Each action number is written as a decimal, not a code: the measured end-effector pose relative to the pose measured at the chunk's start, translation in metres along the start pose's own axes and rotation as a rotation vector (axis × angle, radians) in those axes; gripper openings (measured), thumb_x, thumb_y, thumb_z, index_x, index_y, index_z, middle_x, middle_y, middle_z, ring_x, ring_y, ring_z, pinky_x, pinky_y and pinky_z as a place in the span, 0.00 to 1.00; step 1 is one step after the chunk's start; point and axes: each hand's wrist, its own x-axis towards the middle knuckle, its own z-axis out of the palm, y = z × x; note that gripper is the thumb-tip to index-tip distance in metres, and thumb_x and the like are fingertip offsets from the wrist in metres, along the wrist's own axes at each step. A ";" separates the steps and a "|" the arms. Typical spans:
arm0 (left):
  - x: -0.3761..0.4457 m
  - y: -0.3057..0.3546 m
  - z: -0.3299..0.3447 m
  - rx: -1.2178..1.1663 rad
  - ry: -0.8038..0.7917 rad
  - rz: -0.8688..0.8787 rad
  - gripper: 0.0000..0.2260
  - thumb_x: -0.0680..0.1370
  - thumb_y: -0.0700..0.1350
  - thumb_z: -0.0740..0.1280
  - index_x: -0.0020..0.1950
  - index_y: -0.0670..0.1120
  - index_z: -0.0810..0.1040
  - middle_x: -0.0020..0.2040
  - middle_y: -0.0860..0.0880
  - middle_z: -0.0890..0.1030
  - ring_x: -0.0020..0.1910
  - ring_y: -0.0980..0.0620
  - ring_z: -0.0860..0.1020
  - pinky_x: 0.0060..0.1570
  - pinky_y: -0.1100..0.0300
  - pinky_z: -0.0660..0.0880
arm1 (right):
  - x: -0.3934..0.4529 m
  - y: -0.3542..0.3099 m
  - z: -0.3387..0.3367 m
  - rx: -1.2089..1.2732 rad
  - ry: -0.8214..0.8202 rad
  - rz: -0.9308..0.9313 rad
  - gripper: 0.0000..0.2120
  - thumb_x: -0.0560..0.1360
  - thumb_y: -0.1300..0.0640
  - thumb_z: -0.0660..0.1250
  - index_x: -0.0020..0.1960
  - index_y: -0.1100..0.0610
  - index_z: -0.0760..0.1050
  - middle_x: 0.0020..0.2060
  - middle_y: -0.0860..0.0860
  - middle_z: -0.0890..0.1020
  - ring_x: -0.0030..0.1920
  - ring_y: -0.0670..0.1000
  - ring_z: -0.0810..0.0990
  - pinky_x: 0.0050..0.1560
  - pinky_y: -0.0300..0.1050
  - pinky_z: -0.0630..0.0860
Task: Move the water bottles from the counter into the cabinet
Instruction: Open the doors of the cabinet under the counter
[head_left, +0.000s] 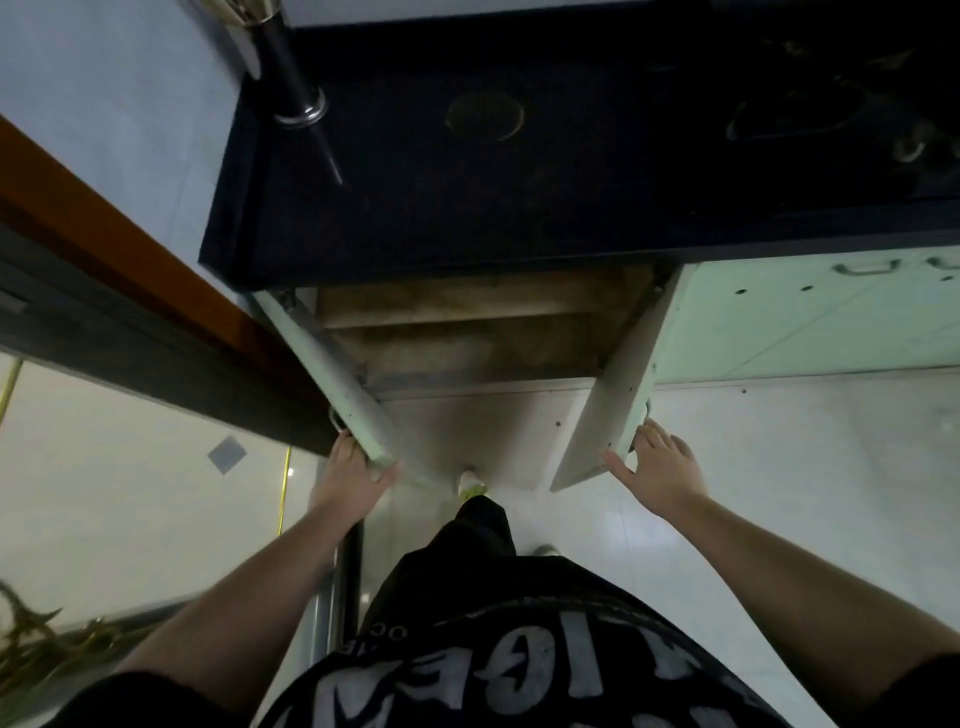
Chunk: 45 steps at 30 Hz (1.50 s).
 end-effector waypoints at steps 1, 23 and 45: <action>-0.004 -0.006 -0.001 -0.044 0.007 -0.036 0.39 0.77 0.64 0.62 0.78 0.42 0.56 0.78 0.44 0.59 0.77 0.46 0.59 0.71 0.44 0.65 | -0.008 0.009 0.003 0.020 0.018 0.020 0.36 0.77 0.33 0.47 0.70 0.58 0.68 0.74 0.51 0.66 0.77 0.49 0.54 0.76 0.50 0.53; -0.015 -0.021 -0.019 0.570 0.003 0.348 0.36 0.73 0.26 0.60 0.78 0.48 0.60 0.80 0.46 0.57 0.77 0.47 0.60 0.73 0.53 0.60 | -0.054 0.100 -0.004 -0.148 -0.036 0.178 0.31 0.78 0.49 0.59 0.77 0.59 0.55 0.75 0.55 0.63 0.76 0.54 0.58 0.75 0.48 0.54; -0.054 -0.145 -0.069 0.692 -0.065 0.066 0.20 0.81 0.49 0.56 0.71 0.45 0.65 0.70 0.44 0.69 0.70 0.44 0.66 0.71 0.52 0.62 | -0.100 -0.137 0.012 0.200 0.008 0.180 0.23 0.80 0.46 0.56 0.72 0.52 0.65 0.69 0.55 0.71 0.67 0.58 0.71 0.64 0.54 0.71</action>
